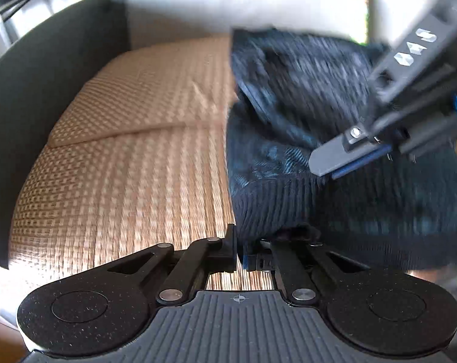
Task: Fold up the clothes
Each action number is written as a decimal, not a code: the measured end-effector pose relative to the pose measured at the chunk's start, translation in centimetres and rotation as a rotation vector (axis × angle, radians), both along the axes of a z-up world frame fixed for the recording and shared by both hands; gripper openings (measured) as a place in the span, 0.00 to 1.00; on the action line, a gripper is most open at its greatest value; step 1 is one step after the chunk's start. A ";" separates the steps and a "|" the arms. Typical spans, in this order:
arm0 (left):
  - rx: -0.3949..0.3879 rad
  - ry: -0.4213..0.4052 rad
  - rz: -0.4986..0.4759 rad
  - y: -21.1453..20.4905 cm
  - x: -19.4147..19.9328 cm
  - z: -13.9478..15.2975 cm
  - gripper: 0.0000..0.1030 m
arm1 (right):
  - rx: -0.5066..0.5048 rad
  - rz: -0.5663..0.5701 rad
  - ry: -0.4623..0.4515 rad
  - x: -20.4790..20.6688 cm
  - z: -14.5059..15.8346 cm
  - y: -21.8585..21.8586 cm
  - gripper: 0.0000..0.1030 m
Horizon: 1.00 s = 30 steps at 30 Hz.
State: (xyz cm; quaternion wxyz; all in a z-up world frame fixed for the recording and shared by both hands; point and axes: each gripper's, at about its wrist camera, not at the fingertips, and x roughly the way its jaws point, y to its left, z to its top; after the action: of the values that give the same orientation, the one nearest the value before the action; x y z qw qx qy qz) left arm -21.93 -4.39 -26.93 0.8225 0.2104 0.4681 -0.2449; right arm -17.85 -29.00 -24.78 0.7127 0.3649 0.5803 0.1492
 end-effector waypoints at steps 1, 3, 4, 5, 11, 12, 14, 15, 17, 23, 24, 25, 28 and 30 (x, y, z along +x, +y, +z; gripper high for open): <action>0.026 0.031 -0.010 0.0 -0.4 -0.9 0.00 | -0.030 0.011 0.026 -0.3 -1.0 0.0 0.04; 0.064 0.115 -0.006 0.4 -0.7 -2.9 0.00 | -0.085 0.027 0.083 -0.8 -3.2 -0.2 0.04; 0.061 0.119 -0.003 0.7 -1.0 -3.1 0.04 | -0.106 0.024 0.121 -1.0 -4.5 -0.3 0.04; 0.062 0.128 -0.008 0.9 -1.0 -2.9 0.08 | -0.122 0.019 0.154 -1.2 -5.4 -0.4 0.07; -0.042 0.162 0.085 3.2 1.7 0.2 0.26 | -0.163 -0.001 0.181 -1.1 -4.5 -1.9 0.39; -0.064 0.163 0.105 3.6 2.3 0.7 0.27 | -0.172 -0.006 0.157 -0.9 -3.7 -2.2 0.39; -0.107 0.157 0.134 3.3 4.0 1.2 0.31 | -0.185 -0.047 0.107 -0.1 -2.0 -3.2 0.39; -0.123 0.160 0.142 2.9 4.7 1.2 0.35 | -0.188 -0.076 0.075 0.5 -1.0 -3.7 0.39; -0.152 0.170 0.151 2.1 6.0 1.2 0.39 | -0.191 -0.131 0.010 2.1 0.6 -4.7 0.39; -0.133 0.168 0.129 -0.3 8.2 0.1 0.47 | -0.179 -0.251 -0.163 10.6 2.6 -7.6 0.40; -0.127 0.171 0.129 -0.6 8.2 -0.2 0.48 | -0.174 -0.270 -0.182 12.3 2.3 -8.3 0.41; -0.120 0.175 0.132 -0.9 8.2 -0.4 0.48 | -0.166 -0.283 -0.193 13.8 1.6 -8.9 0.41; -0.104 0.192 0.152 -1.6 8.1 -1.0 0.48 | -0.126 -0.331 -0.179 18.6 -1.1 -10.6 0.41; -0.113 0.201 0.174 -2.3 8.1 -1.1 0.50 | -0.076 -0.369 -0.145 21.0 -3.0 -11.5 0.41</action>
State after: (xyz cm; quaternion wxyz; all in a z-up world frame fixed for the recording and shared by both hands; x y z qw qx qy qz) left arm -13.78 -6.68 -28.00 0.8001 0.0967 0.5503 -0.2184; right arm 3.18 -40.54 -27.75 0.7811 0.4261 0.4560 0.0202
